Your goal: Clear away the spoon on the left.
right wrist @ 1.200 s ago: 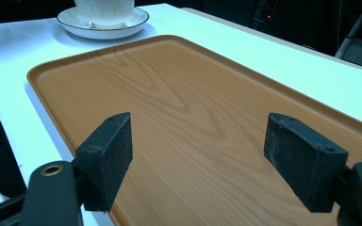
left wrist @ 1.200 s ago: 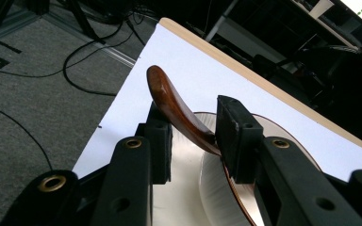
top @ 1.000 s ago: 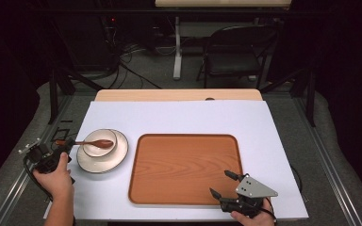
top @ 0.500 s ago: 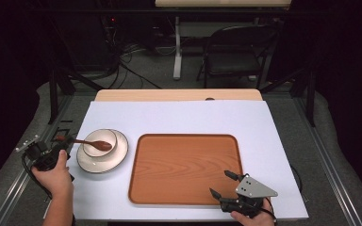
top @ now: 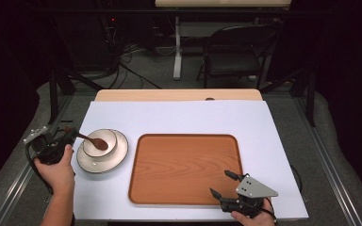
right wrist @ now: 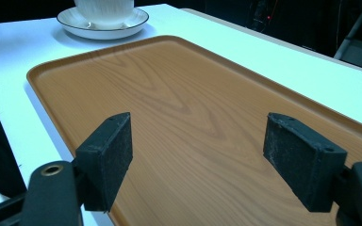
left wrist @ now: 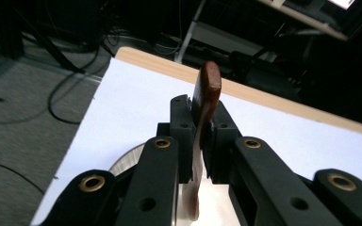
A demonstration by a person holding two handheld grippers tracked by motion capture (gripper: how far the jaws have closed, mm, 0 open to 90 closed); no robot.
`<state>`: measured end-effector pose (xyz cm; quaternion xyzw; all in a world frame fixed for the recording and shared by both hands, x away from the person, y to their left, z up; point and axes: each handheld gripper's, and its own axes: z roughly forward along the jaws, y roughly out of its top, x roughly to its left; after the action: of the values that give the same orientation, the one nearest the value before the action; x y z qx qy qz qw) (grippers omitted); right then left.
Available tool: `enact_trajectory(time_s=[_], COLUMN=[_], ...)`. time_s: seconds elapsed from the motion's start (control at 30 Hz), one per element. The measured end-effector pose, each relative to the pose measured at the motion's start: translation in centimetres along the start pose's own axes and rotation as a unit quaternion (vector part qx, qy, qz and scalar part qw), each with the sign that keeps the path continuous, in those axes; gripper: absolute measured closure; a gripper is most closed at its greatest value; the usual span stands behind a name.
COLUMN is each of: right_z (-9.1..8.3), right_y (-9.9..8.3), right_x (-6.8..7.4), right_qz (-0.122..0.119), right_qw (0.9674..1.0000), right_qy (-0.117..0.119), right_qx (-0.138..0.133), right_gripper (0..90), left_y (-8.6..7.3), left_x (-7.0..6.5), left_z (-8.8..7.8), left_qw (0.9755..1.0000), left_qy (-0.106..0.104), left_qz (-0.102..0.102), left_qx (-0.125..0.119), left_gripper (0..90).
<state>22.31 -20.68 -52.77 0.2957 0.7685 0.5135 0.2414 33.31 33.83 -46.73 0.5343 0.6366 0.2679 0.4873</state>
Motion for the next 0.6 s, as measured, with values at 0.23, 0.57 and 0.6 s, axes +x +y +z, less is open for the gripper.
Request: enact_trajectory(time_s=[0.23,0.57,0.6], right_z=[0.0,0.0,0.0], right_y=[0.0,0.0,0.0], right_x=[0.0,0.0,0.0], right_qz=[0.000,0.000,0.000], right_qw=[1.0000,1.0000,1.0000], right_qy=[0.000,0.001,0.001], right_qx=[0.000,0.000,0.000], right_gripper=[24.2,24.2,24.2], left_y=[0.3,1.6,1.6], left_x=[-0.9,-2.0,-2.0], left_z=[0.0,-0.7,-0.7], left_qw=[0.9995,0.9980,0.9980], left_qy=[0.011,0.011,0.011], left_qz=[0.029,0.061,0.061], left_qx=[0.006,0.008,0.008], left_gripper=[83.9,83.9,83.9])
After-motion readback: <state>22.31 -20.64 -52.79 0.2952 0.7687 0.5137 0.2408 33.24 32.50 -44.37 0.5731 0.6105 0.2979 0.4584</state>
